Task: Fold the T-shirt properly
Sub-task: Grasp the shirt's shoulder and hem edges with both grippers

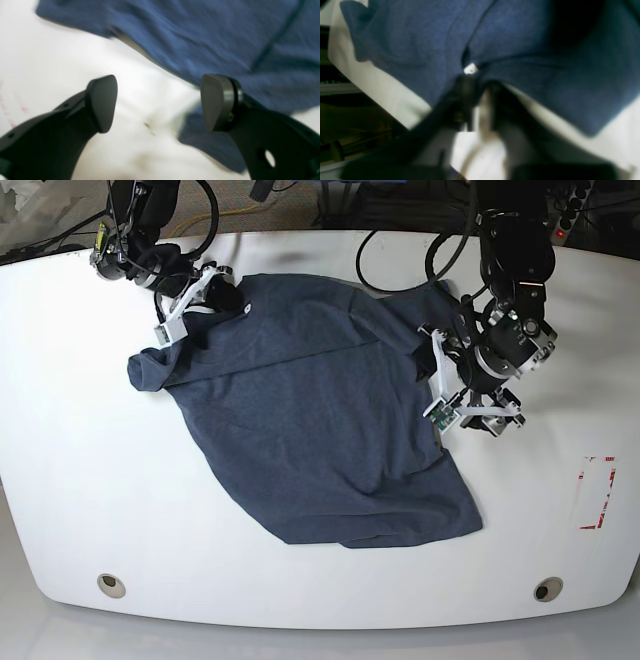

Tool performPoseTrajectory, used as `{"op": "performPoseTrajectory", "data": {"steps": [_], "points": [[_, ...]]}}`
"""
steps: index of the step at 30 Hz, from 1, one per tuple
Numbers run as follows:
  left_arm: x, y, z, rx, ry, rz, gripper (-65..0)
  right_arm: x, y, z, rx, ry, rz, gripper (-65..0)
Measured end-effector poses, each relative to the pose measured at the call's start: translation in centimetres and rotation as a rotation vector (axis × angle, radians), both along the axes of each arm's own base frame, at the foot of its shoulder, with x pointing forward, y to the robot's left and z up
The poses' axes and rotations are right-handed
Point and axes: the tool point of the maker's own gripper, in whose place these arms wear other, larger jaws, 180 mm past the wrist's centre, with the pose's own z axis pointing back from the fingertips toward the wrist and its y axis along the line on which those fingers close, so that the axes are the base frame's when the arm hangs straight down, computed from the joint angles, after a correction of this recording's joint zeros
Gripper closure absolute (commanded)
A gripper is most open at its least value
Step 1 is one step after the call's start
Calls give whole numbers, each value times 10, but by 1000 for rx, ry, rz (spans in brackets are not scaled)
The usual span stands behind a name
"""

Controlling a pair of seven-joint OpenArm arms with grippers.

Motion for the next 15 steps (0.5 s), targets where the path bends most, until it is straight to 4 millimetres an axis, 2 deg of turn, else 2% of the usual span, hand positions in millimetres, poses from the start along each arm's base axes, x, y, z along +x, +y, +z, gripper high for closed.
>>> {"op": "performPoseTrajectory", "data": {"steps": [5, 8, 11, 15], "points": [[4, 2, -6, 3, 22, 6, -482, -1, -12, 0, -31, 3, 14, -22], [13, 2, 1, 2, -1, 7, -482, -2, -22, 1, -57, 5, 19, -21], [18, 1, 7, -7, -24, 3, -483, -5, -34, 0, -86, 14, 26, -21], [19, 8, 5, -45, -23, 102, -485, -17, -57, 1, -150, 33, 51, -21]]}}
